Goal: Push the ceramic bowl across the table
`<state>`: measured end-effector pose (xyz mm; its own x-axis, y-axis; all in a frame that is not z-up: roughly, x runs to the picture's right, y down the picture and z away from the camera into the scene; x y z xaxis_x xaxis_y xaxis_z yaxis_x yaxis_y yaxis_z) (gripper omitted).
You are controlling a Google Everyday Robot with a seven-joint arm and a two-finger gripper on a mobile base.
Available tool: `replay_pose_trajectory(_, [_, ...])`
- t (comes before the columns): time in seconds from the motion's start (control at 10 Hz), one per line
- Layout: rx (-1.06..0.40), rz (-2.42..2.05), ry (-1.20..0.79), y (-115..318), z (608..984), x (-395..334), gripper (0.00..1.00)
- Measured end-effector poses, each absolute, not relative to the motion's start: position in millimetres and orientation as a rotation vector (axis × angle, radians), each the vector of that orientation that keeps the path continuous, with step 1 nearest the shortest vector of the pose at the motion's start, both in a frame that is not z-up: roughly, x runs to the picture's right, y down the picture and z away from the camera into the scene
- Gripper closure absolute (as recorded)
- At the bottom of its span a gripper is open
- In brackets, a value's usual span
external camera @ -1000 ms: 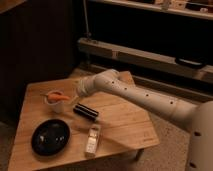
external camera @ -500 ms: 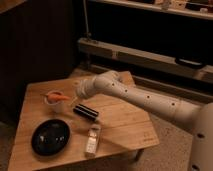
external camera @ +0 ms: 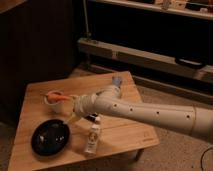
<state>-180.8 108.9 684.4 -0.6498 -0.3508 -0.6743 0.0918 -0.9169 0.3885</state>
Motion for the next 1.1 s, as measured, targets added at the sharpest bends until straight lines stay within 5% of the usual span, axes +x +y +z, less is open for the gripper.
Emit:
replay_pose_trajectory(0.6, [0.766,-2.762,-0.464,107.9,673.3,-126.1,0.25])
replay_pose_trajectory(1.1, [0.84,-2.7,-0.465,129.4,681.0,-73.9,0.25])
